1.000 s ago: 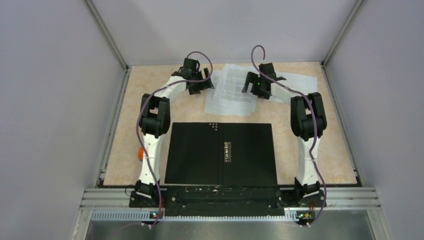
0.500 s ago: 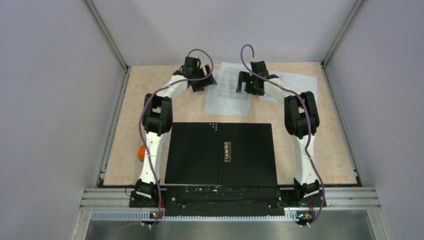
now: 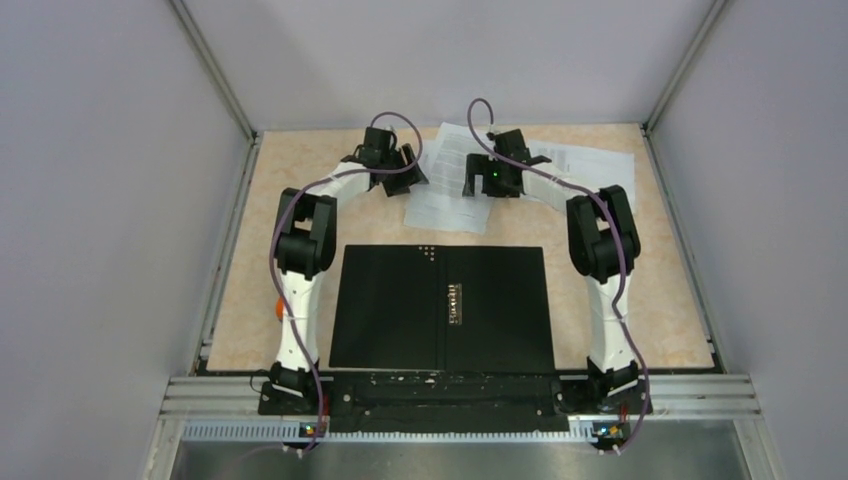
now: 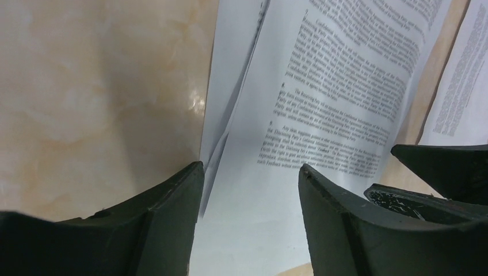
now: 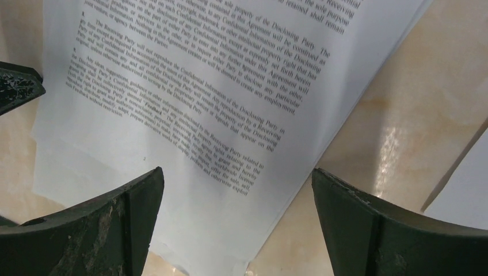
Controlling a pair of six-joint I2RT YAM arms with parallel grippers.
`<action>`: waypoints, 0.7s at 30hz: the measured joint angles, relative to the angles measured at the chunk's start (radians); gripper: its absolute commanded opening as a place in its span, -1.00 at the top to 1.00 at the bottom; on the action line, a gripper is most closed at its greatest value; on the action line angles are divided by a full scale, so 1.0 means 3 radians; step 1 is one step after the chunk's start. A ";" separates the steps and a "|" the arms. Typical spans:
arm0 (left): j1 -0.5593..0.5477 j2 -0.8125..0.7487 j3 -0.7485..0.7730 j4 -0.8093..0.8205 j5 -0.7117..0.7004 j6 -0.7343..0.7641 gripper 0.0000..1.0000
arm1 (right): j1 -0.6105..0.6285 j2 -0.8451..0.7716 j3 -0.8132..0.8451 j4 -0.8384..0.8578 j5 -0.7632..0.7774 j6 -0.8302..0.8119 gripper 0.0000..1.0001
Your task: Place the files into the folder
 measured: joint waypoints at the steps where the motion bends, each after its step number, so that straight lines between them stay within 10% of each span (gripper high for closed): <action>1: -0.0001 -0.0064 -0.0103 -0.0008 0.0000 0.0008 -0.26 | 0.0005 -0.0053 -0.0075 -0.0003 -0.0010 0.0004 -0.97; 11: -0.0011 -0.0287 -0.0299 -0.0289 -0.0106 0.0193 -0.54 | -0.0135 -0.0197 -0.0229 -0.0092 -0.0019 0.0355 -0.98; 21: 0.0100 -0.0231 0.0181 -0.0631 -0.0167 0.0287 -0.64 | -0.0413 0.0598 0.0961 -0.0083 0.0094 0.0713 -0.97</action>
